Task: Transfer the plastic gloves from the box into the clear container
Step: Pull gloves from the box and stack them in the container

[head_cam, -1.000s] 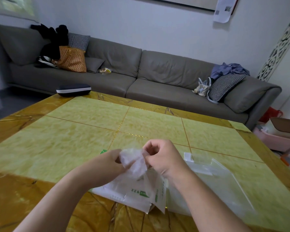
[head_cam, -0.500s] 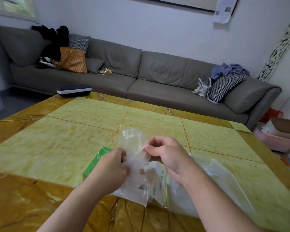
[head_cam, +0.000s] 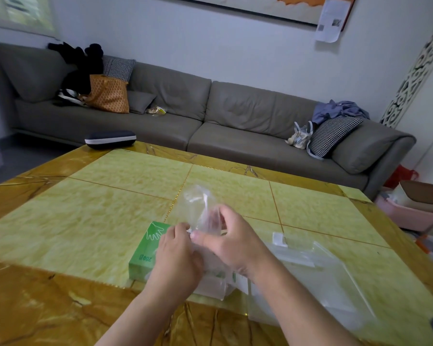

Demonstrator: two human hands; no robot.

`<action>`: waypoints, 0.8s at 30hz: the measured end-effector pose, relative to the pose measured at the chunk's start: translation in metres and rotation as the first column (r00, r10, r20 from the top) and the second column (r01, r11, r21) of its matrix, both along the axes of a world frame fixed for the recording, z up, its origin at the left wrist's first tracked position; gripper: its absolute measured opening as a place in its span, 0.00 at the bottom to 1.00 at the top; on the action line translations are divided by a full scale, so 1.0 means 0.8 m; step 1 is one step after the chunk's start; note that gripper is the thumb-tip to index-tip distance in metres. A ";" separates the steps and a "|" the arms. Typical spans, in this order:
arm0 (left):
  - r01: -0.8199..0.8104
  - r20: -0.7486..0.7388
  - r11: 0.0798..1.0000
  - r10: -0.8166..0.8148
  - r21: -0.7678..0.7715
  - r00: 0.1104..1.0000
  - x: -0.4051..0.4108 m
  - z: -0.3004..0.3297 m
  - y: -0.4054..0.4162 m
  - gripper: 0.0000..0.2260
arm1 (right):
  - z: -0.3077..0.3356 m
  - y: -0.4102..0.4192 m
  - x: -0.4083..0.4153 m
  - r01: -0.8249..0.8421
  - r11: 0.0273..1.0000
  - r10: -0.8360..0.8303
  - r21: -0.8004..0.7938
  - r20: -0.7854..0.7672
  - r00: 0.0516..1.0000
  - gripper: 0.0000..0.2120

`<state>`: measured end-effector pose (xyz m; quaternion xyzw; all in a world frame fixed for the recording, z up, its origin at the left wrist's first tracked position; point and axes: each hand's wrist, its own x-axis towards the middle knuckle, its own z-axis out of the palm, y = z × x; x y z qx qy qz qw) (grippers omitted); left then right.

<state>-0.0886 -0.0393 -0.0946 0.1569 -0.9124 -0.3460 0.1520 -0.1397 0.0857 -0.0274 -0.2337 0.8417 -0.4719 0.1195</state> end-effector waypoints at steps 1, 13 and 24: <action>-0.017 0.007 0.998 0.017 -0.062 1.000 0.002 0.000 -0.001 0.24 | 0.001 -0.003 0.002 0.012 0.994 -0.011 0.108 -0.014 1.000 0.18; 0.007 0.310 0.932 0.113 -0.362 0.944 0.020 0.004 0.001 0.31 | -0.027 -0.048 0.016 0.239 0.965 -0.225 0.112 -0.128 0.966 0.12; 0.048 0.434 0.927 0.128 -0.371 0.892 0.021 -0.001 0.019 0.35 | -0.006 -0.042 0.029 0.158 0.961 -0.154 -0.229 0.033 0.987 0.14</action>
